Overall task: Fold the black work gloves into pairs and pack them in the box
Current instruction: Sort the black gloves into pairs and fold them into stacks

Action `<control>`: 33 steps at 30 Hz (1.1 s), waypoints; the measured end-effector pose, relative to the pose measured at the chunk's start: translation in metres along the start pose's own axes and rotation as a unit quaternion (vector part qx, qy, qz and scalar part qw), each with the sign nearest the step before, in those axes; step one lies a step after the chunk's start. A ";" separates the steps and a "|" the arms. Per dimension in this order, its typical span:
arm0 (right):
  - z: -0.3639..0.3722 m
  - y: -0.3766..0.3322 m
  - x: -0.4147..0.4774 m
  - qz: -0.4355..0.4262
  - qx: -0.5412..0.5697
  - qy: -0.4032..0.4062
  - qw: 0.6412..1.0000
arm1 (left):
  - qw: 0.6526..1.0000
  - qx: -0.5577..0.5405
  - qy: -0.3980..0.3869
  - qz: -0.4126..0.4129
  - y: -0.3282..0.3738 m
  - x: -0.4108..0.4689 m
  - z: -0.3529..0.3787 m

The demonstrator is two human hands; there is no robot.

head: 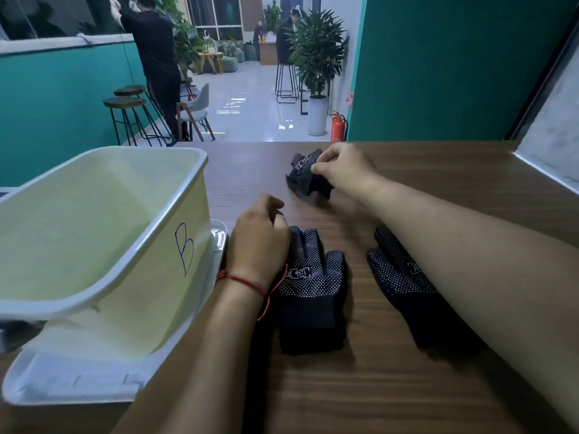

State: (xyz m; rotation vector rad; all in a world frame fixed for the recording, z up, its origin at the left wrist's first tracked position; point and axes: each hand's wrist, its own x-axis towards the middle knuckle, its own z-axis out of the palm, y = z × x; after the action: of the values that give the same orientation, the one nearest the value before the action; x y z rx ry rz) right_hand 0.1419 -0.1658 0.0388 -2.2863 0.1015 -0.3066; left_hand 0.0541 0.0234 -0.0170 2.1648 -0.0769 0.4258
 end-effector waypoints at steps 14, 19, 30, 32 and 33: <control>-0.058 -0.030 -0.072 0.136 0.501 -0.098 0.849 | 0.985 -0.066 -0.032 0.159 0.042 -0.027 -0.001; -0.078 -0.023 -0.116 0.134 0.559 -0.106 0.811 | 0.976 -0.150 0.005 0.158 0.058 -0.029 0.000; -0.065 0.025 -0.160 0.204 0.418 -0.275 0.841 | 0.976 -0.155 -0.013 0.154 0.070 -0.046 0.003; -0.065 0.031 -0.162 0.193 0.438 -0.285 0.831 | 0.973 -0.149 -0.017 0.174 0.076 -0.052 0.003; -0.067 0.035 -0.163 0.186 0.463 -0.297 0.814 | 0.972 -0.146 -0.025 0.183 0.080 -0.057 0.005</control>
State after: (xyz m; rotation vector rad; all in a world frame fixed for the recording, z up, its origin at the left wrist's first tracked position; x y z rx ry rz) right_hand -0.0314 -0.2102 0.0252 -1.2493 0.0545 0.4886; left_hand -0.0145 -0.0339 0.0240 1.8683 -0.5409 0.5334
